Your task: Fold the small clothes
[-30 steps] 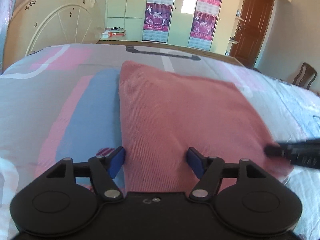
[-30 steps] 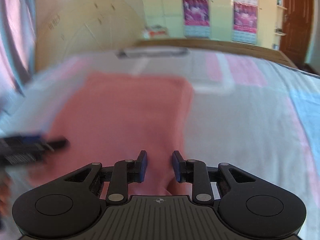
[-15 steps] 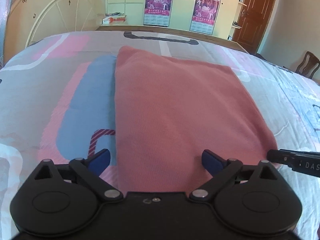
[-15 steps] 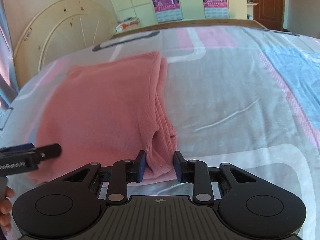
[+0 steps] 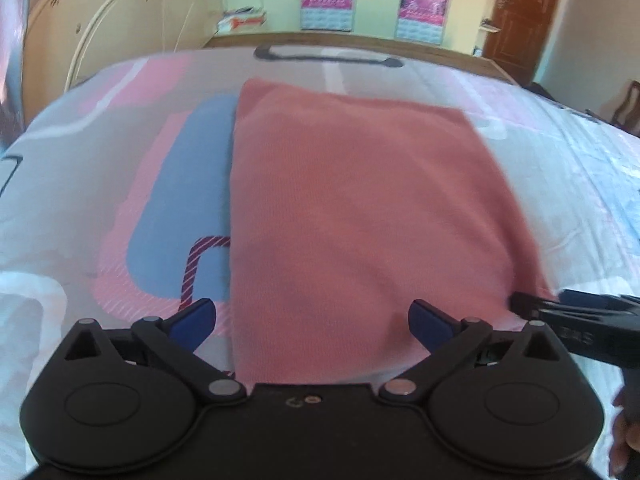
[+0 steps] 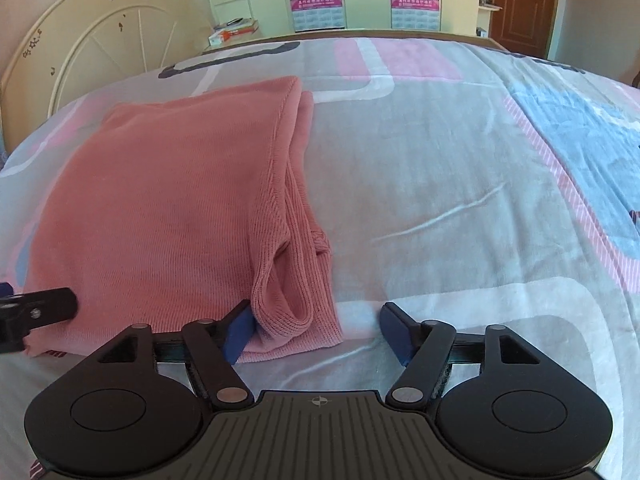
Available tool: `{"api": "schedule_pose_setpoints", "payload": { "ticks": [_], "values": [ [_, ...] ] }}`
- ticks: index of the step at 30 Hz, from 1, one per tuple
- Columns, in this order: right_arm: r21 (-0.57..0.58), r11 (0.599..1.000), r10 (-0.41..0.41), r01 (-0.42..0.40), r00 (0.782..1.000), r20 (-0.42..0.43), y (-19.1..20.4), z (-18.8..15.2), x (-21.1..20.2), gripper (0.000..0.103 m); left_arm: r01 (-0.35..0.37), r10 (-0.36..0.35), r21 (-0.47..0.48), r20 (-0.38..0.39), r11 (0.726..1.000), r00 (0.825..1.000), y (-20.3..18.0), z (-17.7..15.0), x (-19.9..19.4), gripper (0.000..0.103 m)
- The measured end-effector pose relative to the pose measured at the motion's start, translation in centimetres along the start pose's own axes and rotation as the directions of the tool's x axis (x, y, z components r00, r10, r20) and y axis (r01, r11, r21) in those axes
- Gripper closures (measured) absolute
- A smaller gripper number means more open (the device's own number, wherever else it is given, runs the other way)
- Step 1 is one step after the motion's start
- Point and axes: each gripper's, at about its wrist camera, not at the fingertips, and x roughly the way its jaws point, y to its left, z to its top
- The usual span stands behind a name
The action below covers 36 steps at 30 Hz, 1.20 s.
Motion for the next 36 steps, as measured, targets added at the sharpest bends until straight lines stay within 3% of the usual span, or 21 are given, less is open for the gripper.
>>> {"api": "schedule_pose_setpoints", "payload": {
  "ticks": [4,9,15,17,21,27,36],
  "values": [
    [0.017,0.999,0.031,-0.031,0.999,-0.03,-0.6,0.2,-0.8,0.033,-0.004,0.005,-0.055,0.01,0.998,1.0,-0.2,-0.3,-2.6,0.001],
    [0.008,0.987,0.161,-0.16,0.987,-0.032,-0.8,-0.5,-4.6,0.031,-0.06,0.062,-0.045,0.042,0.997,0.997,-1.5,-1.0,-6.2,0.001],
    [-0.065,0.964,0.259,-0.257,0.966,0.019,-1.3,-2.5,-12.2,0.014,-0.118,0.132,-0.115,0.121,0.986,0.984,-2.4,-3.4,-12.1,0.001],
    [-0.095,0.964,0.254,-0.248,0.965,0.064,-1.7,-3.3,-15.2,0.01,-0.135,0.154,-0.134,0.145,0.982,0.977,-2.7,-4.3,-14.1,0.001],
    [-0.164,0.976,0.175,-0.142,0.963,0.203,-2.0,-5.0,-20.9,0.002,-0.137,0.158,-0.14,0.148,0.981,0.976,-3.5,-6.1,-17.9,0.001],
    [-0.192,0.979,0.149,-0.073,0.895,0.419,-2.5,-8.6,-28.8,0.0,-0.204,0.231,-0.151,0.188,0.967,0.955,-5.6,-9.0,-23.6,0.001],
    [-0.205,0.971,0.209,-0.119,0.836,0.507,-3.1,-12.6,-36.4,0.0,-0.18,0.221,-0.167,0.277,0.969,0.935,-7.3,-12.6,-30.7,0.001]
  ]
}}
